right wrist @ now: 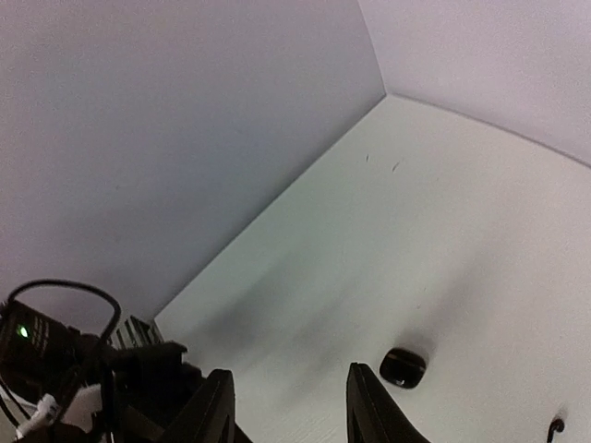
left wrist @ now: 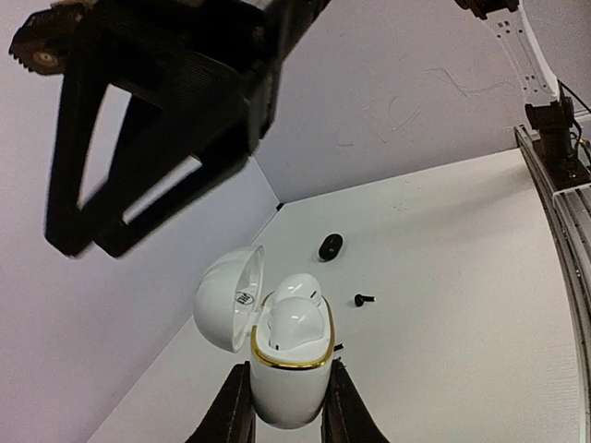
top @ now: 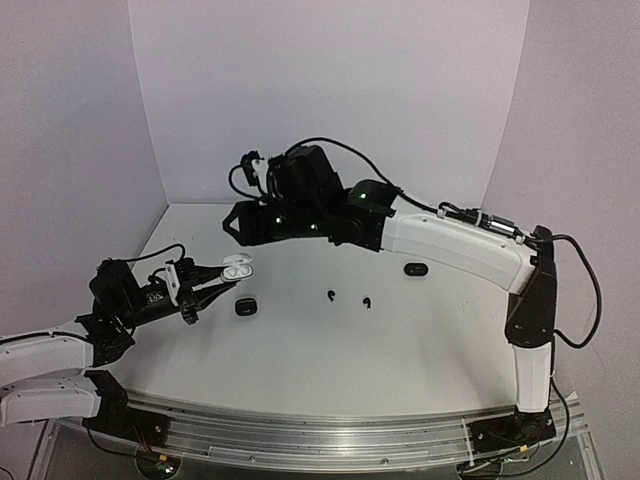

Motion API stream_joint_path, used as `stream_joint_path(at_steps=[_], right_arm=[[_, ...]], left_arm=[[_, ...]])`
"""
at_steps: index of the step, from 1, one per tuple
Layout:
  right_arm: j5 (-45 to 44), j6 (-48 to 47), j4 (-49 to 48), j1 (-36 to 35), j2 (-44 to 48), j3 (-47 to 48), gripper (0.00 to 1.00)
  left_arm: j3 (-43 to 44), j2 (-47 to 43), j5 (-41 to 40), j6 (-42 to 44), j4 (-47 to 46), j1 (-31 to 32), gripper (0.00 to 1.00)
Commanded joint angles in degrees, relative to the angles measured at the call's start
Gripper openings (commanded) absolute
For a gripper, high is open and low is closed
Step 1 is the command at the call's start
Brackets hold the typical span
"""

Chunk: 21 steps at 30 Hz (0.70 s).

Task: Insert the wireless bluetooth earbuds into the charging case
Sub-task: Close the charging case with the earbuds.

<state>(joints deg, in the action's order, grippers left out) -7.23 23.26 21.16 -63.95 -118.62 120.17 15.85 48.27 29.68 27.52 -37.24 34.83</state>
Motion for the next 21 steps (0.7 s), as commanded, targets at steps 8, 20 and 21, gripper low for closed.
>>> stream_joint_path(at_steps=[8,20,21], right_arm=[[4.6,0.3,6.7,-2.6,6.6,-7.2,0.39],[15.9,-5.2,4.8,4.4,10.9,-3.3,0.77],[17.2,-6.1,4.3,4.6,11.2,-3.3,0.79]], left_arm=[[5.8,1.5,-4.2,-1.3,2.5,0.0,0.0],[11.5,3.2,7.1,-43.6,2.8,-2.1,0.0],[11.9,4.0,9.1,-48.7,0.7,-2.6,0.0]])
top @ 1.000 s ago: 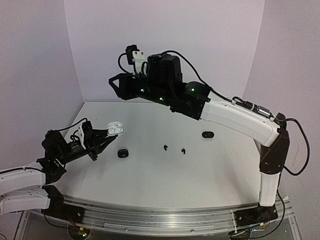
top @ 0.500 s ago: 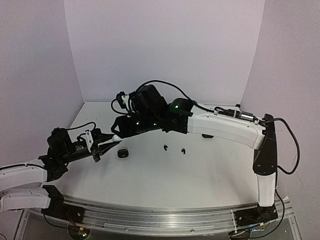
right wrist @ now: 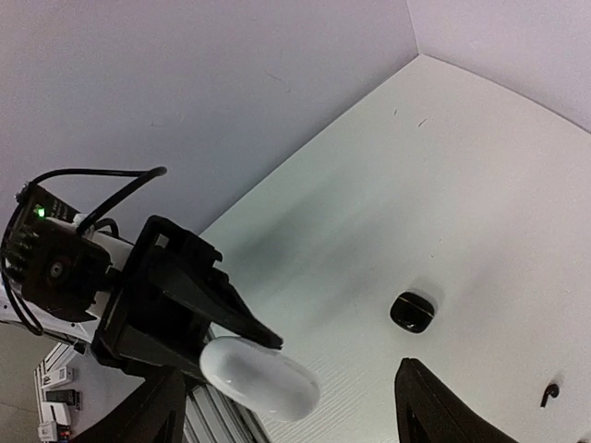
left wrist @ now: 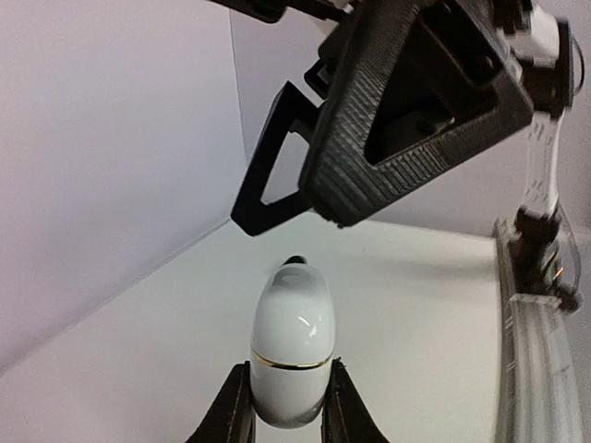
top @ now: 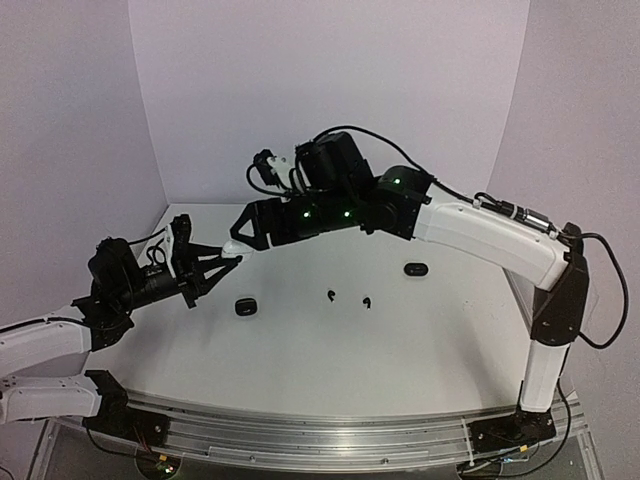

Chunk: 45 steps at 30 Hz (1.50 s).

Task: Insert the wireless bluetooth earbuds into the charging case
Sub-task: Close the charging case with the earbuds, then pass from the left arm to the right

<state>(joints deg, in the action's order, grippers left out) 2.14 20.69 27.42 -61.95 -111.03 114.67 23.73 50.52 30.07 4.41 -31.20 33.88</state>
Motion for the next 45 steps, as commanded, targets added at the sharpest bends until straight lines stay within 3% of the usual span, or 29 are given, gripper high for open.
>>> stream_joint_path(at_steps=[1,4,7,12,23,32,45], right_arm=[[8.6,-4.5,-2.5,2.6,3.9,2.0,0.81],[10.9,-6.4,-6.5,2.7,5.3,-0.4,0.82],[15.3,-6.4,-13.6,3.1,7.8,-5.6,0.81],[19.7,-4.8,-24.5,3.4,11.4,-13.9,0.76],[21.2,-1.3,-29.0,3.4,8.7,-14.9,0.71],[20.3,0.2,-30.0,3.6,5.7,-13.2,0.53],[22.8,0.1,-30.1,3.7,4.8,-11.6,0.07]], left_arm=[[4.2,2.7,10.2,-30.6,-8.0,-2.2,0.0],[4.3,6.0,12.4,-46.3,-17.4,-3.6,0.0],[5.4,8.6,12.2,-54.5,-22.6,-4.1,0.0],[8.2,9.9,13.0,-55.9,-24.3,-4.1,0.0],[9.2,10.4,15.3,-55.6,-26.2,-4.1,0.0],[9.3,9.9,16.0,-53.9,-26.8,-4.0,0.0],[8.7,9.9,15.6,-54.2,-26.4,-4.0,0.0]])
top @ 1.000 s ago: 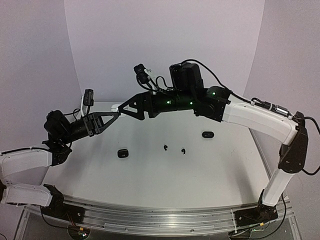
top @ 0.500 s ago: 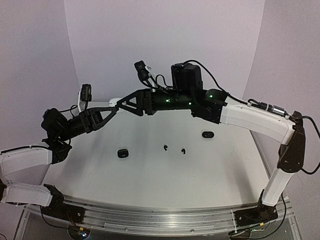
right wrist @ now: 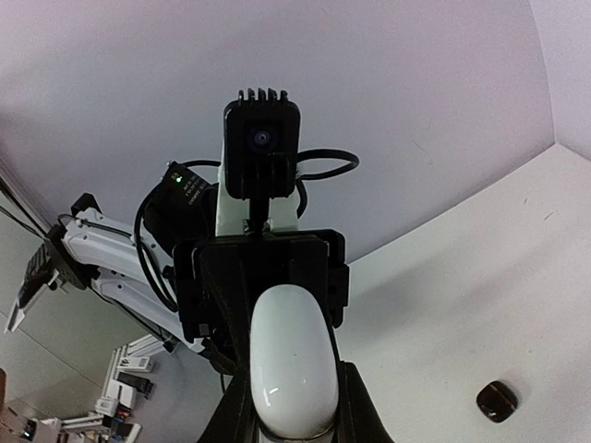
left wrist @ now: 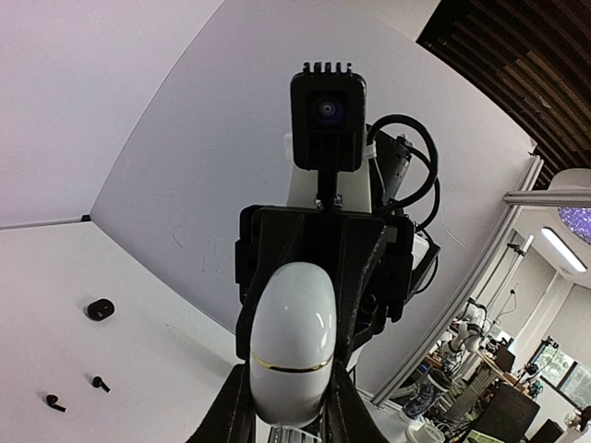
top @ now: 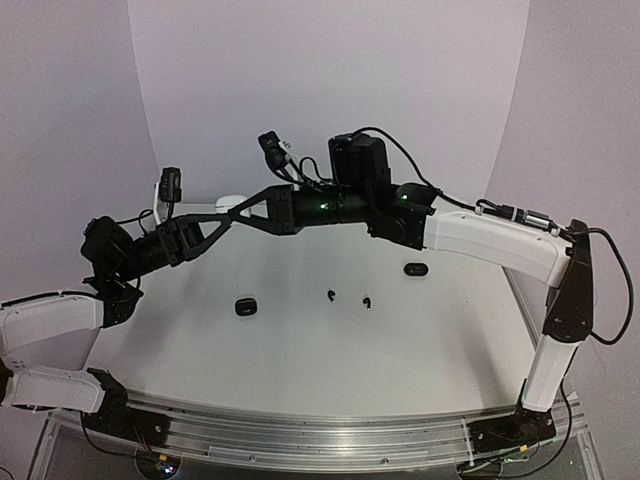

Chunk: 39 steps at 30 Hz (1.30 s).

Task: Insert the wireless bluetooth earbuds into the charging case
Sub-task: Pass from the left arm to the right, then place the charging case with the earbuds at the center of the board.

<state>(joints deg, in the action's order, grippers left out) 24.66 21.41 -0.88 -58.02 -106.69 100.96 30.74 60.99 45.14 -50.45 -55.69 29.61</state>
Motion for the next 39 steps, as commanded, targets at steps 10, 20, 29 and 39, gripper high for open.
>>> stream_joint_path(at_steps=[10,20,29,39], right_arm=[[0.0,2.5,-2.1,3.6,3.5,-0.7,0.0],[-1.8,7.8,5.5,18.9,7.1,-15.5,0.0],[-4.3,5.3,21.8,29.1,-6.7,-11.8,0.0],[-4.0,2.7,28.3,34.6,-18.2,-6.0,0.0]], left_arm=[[1.3,-3.0,-5.5,5.2,9.8,0.2,0.84],[2.7,-8.6,-21.2,20.6,32.1,0.2,0.99],[2.5,-8.6,-18.2,21.0,33.3,0.2,0.99],[2.6,-7.7,-16.9,21.5,32.5,0.2,0.99]])
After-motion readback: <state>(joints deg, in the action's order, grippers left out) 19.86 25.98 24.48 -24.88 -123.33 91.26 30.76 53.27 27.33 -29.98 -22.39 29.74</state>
